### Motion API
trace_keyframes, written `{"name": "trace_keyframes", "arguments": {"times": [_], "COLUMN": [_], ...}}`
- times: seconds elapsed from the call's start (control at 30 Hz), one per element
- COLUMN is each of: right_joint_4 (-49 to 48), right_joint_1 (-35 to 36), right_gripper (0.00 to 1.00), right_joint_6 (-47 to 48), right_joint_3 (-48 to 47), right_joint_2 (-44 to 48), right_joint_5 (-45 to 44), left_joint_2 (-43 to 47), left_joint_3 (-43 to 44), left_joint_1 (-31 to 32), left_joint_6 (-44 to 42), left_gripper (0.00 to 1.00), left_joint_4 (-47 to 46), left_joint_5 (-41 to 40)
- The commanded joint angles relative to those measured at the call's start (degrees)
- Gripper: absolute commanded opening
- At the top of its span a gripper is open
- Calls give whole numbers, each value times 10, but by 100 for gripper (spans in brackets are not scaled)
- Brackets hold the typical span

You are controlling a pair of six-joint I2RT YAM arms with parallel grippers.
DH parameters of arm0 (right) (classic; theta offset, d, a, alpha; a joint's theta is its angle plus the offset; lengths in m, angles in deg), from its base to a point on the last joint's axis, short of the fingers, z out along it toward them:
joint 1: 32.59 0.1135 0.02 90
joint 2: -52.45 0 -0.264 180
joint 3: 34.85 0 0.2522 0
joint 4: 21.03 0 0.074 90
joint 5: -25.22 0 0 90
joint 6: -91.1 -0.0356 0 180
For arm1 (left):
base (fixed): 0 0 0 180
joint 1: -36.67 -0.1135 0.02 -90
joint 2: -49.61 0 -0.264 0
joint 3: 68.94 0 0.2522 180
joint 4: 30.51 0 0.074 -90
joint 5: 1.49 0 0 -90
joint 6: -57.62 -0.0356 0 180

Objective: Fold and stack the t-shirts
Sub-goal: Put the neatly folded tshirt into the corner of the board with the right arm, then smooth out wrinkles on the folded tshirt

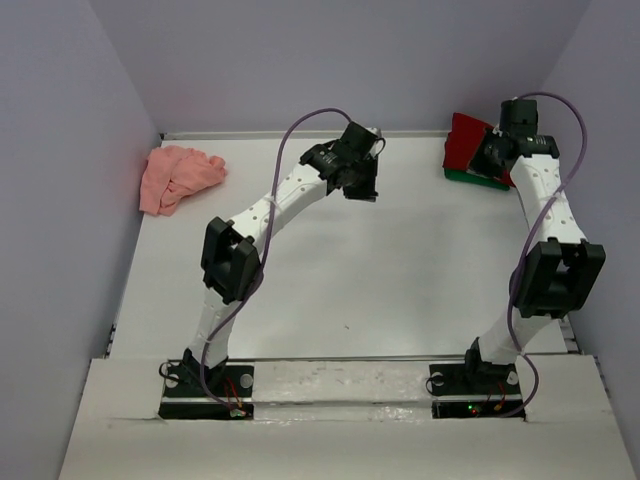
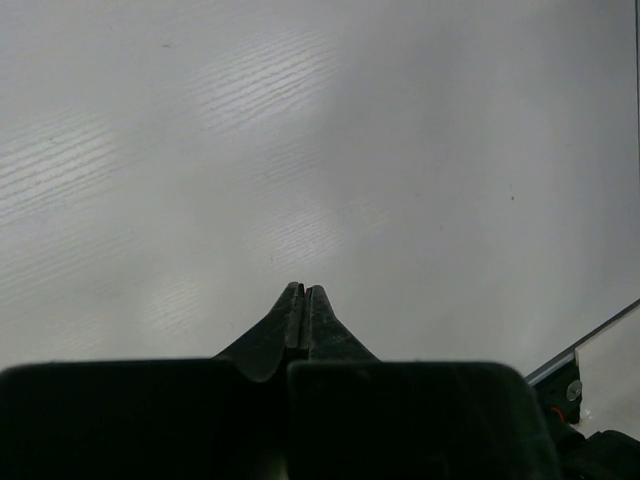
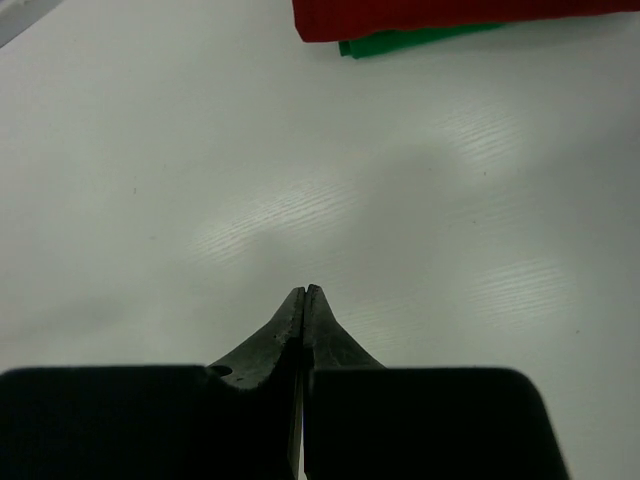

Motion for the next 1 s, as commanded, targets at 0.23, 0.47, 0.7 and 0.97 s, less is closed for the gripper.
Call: {"name": "trace_keyframes", "arguments": {"times": [0.23, 0.47, 0.7, 0.97], "right_joint_4": [69, 48, 40, 18], "right_joint_1": [2, 9, 86, 63], "right_gripper": [0, 0, 0, 0], "right_joint_6": [-26, -6, 35, -11], "right_joint_3": [-124, -166, -97, -140], "right_joint_2": [-83, -117, -58, -137], "right_joint_5": [-56, 129, 16, 33], "left_joint_2": [154, 236, 248, 289], "left_joint_3": [-154, -260, -296, -339], "left_joint_1": [-14, -81, -164, -171], "left_joint_6": [-6, -27, -53, -33], "left_gripper": [0, 0, 0, 0], "left_joint_4": [-62, -91, -66, -71], "left_joint_5": [-27, -1, -30, -18]}}
